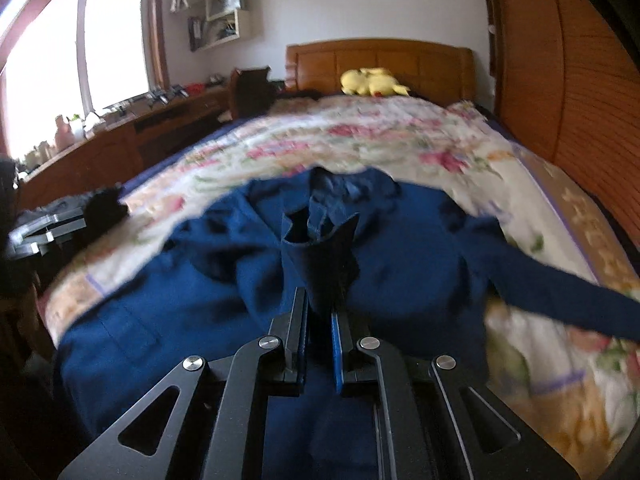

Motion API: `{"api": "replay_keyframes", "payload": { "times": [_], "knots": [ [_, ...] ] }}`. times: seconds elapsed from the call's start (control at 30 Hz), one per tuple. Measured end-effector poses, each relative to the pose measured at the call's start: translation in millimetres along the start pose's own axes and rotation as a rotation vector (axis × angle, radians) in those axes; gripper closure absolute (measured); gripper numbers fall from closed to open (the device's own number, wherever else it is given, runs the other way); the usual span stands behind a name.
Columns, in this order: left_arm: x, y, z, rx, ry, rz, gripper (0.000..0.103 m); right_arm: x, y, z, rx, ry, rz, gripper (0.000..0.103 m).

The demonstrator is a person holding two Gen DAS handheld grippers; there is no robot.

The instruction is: Fold large clothes

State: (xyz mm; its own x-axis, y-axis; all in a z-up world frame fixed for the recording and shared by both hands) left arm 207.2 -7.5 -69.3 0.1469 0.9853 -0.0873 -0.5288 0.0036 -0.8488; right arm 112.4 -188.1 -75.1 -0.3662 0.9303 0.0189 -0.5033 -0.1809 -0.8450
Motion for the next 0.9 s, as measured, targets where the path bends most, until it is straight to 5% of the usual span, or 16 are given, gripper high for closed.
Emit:
{"api": "replay_keyframes", "payload": {
  "times": [0.2,0.4,0.57,0.9],
  "knots": [
    [-21.7,-0.8,-4.9,0.003,0.021,-0.028,0.028,-14.7,37.3,10.0,0.111,0.068,-0.018,0.082],
    [-30.0,1.0,-9.2,0.016,0.021,-0.051,0.028,-29.8,31.7,28.0,0.114,0.095,-0.027,0.052],
    [-28.6,3.0,-10.4,0.026,0.015,-0.052,0.028,-37.4,13.0,22.7,0.118,0.104,-0.016,0.051],
    [-29.0,6.8,-14.1,0.044,0.012,-0.056,0.028,-69.2,2.8,-73.5,0.286,0.124,-0.077,0.051]
  ]
}}
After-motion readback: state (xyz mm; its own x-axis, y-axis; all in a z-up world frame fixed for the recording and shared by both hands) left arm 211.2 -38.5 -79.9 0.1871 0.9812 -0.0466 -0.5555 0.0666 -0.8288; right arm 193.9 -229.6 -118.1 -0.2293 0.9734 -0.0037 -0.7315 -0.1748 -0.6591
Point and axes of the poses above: each gripper's, at about its wrist camera, not at the fingertips, and z roughly against the way its jaws point, x to its left, y to its underside, the point moved 8 cm from there along -z, roughly the way its jaws point, and after that the axes turned 1 degree about -x, right-handed, at the moved point
